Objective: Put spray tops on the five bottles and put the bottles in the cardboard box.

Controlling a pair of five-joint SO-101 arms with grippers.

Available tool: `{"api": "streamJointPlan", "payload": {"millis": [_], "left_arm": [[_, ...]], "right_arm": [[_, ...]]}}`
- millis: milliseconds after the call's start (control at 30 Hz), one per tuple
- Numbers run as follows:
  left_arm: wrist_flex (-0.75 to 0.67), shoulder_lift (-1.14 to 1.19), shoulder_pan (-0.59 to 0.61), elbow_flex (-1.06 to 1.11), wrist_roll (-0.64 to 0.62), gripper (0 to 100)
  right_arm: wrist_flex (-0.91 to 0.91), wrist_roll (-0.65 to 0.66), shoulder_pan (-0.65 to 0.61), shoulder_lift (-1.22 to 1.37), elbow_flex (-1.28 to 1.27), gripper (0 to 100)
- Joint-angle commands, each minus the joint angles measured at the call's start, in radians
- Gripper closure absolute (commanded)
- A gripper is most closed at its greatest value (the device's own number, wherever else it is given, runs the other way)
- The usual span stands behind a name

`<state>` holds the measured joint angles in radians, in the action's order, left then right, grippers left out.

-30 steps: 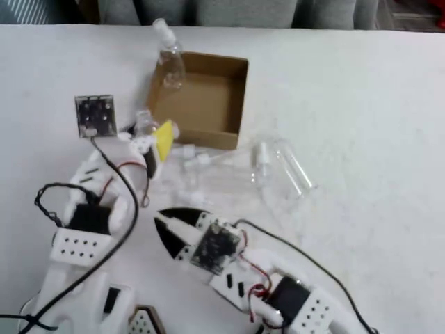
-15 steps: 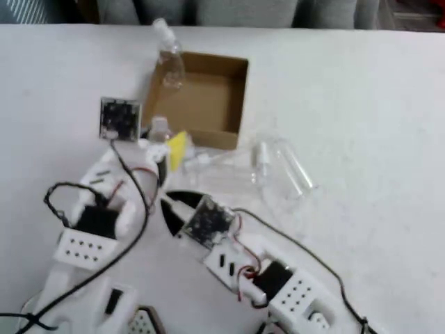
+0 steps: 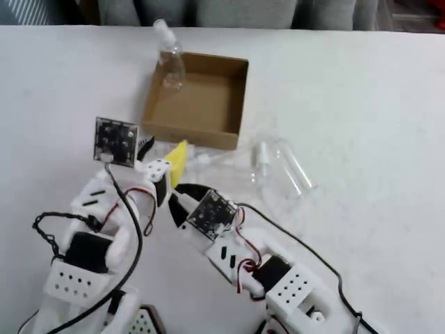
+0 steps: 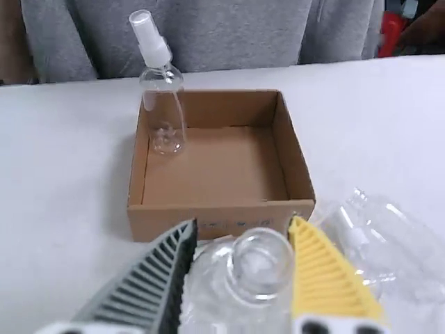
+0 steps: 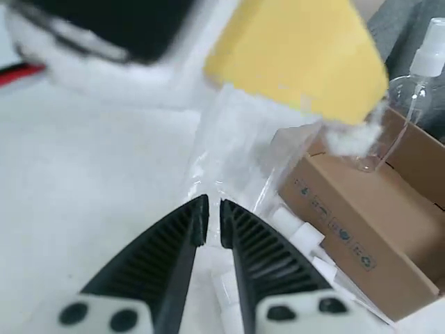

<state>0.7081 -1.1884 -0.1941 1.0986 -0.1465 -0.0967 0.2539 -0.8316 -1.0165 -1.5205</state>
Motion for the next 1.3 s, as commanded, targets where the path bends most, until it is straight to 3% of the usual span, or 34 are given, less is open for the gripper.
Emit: {"api": "streamJointPlan", "payload": {"millis": [0,300,567,633,833,933,1033,1167,1267], "left_arm": [[-0.046,-0.031,-0.016,0.011,0.008,98],[-0.230,0.193,0.111,0.035,0.008,98],[-0.241,0.205,0.206,0.035,0.006,98],[-0.195,0.156,0.249,0.035,0.005,98],[0.132,0.090,0.367,-0.023,0.006,98],[0.222,0.090,0.317,-0.029,0.009,98],[0.221,0.091,0.236,-0.011,0.037,98],[0.104,0.091,0.107,0.066,-0.020,98],[-0.012,0.090,0.012,0.106,-0.083,98]], "right_arm": [[-0.015,-0.002,0.007,-0.001,0.011,98.2],[0.143,-0.002,0.008,-0.096,0.012,98.2],[0.426,-0.002,0.094,-0.312,0.011,98.2],[0.484,-0.002,0.131,-0.357,0.011,98.2],[0.585,0.006,0.156,-0.412,0.011,98.1],[0.585,0.000,0.147,-0.412,0.014,98.1],[0.587,-0.002,0.081,-0.412,0.014,98.1],[0.578,-0.025,0.025,-0.410,0.034,98.1],[0.550,-0.186,0.030,-0.409,0.103,98.0]]}}
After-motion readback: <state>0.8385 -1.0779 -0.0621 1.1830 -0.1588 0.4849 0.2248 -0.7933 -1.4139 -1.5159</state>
